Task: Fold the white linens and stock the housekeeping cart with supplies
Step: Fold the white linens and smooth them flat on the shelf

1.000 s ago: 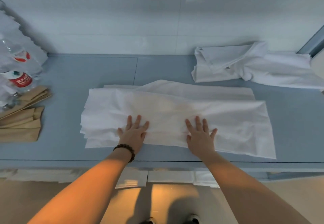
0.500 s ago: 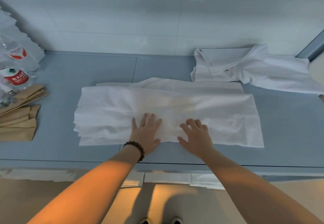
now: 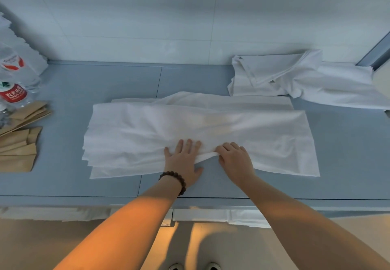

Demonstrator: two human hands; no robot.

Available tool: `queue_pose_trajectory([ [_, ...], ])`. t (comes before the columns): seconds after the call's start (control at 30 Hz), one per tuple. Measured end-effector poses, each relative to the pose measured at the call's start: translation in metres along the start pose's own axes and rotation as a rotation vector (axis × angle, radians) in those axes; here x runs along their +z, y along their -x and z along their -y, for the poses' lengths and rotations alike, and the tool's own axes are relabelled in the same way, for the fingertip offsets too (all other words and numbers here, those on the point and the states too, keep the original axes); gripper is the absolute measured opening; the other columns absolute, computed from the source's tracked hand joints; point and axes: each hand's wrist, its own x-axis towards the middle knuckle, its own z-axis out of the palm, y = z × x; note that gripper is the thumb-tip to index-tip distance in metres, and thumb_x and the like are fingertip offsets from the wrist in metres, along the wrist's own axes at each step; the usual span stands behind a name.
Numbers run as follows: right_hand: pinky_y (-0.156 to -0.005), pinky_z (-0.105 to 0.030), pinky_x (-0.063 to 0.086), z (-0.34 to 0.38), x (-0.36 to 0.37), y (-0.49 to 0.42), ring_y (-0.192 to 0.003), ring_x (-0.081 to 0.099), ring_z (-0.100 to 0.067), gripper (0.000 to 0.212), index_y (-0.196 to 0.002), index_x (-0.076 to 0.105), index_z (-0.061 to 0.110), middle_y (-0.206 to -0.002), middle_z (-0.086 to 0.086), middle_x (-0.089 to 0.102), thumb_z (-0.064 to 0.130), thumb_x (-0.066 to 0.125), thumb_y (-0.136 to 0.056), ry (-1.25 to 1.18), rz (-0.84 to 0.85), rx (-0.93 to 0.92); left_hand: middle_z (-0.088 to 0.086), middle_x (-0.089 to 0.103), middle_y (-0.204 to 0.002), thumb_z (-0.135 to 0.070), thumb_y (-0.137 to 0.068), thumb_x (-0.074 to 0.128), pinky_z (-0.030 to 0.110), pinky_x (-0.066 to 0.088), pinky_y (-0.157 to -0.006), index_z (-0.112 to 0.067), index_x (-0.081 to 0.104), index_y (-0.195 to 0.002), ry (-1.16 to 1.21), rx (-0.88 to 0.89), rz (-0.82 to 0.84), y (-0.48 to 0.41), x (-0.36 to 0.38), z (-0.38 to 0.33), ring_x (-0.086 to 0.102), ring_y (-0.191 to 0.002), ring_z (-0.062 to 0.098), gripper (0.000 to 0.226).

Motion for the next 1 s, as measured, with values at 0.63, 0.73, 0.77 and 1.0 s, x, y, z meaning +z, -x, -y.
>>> queue_pose_trajectory([
  [0.63, -0.087, -0.040, 0.048, -0.007, -0.057, 0.006, -0.105, 0.058, -0.031, 0.054, -0.125, 0.060, 0.016, -0.120, -0.006, 0.065, -0.006, 0.052, -0.077, -0.087, -0.177, 0.159, 0.002, 0.061, -0.113, -0.007, -0.088, 0.042, 0.031, 0.037, -0.065, -0.021, 0.041, -0.132, -0.058, 0.044, -0.281, 0.014, -0.095, 0.016, 0.060, -0.095, 0.026, 0.047],
  [0.73, -0.065, -0.042, 0.052, -0.002, -0.084, 0.009, -0.089, 0.061, -0.036, 0.053, -0.114, 0.066, 0.007, -0.101, -0.013, 0.068, -0.014, 0.056, -0.067, -0.064, -0.290, 0.066, 0.002, 0.058, -0.119, -0.006, -0.087, 0.040, 0.033, 0.040, -0.068, -0.022, 0.039, -0.135, -0.097, 0.057, -0.307, 0.021, -0.110, 0.020, 0.059, -0.100, 0.025, 0.050],
  [0.77, -0.059, -0.041, 0.053, 0.000, -0.092, 0.011, -0.083, 0.062, -0.037, 0.053, -0.109, 0.068, 0.004, -0.093, -0.014, 0.068, -0.017, 0.059, -0.060, -0.048, -0.346, 0.026, 0.002, 0.058, -0.120, -0.006, -0.088, 0.039, 0.032, 0.039, -0.068, -0.021, 0.038, -0.136, -0.108, 0.072, -0.324, 0.024, -0.116, 0.021, 0.058, -0.102, 0.025, 0.051],
  [1.0, -0.048, -0.035, 0.049, 0.017, -0.126, 0.029, -0.071, 0.061, -0.035, 0.058, -0.099, 0.069, 0.000, -0.080, -0.015, 0.064, -0.023, 0.062, -0.046, 0.021, -0.542, -0.054, 0.001, 0.062, -0.113, -0.002, -0.083, 0.043, 0.029, 0.033, -0.061, -0.022, 0.049, -0.130, -0.091, 0.130, -0.453, 0.047, -0.151, 0.022, 0.060, -0.096, 0.024, 0.052],
])
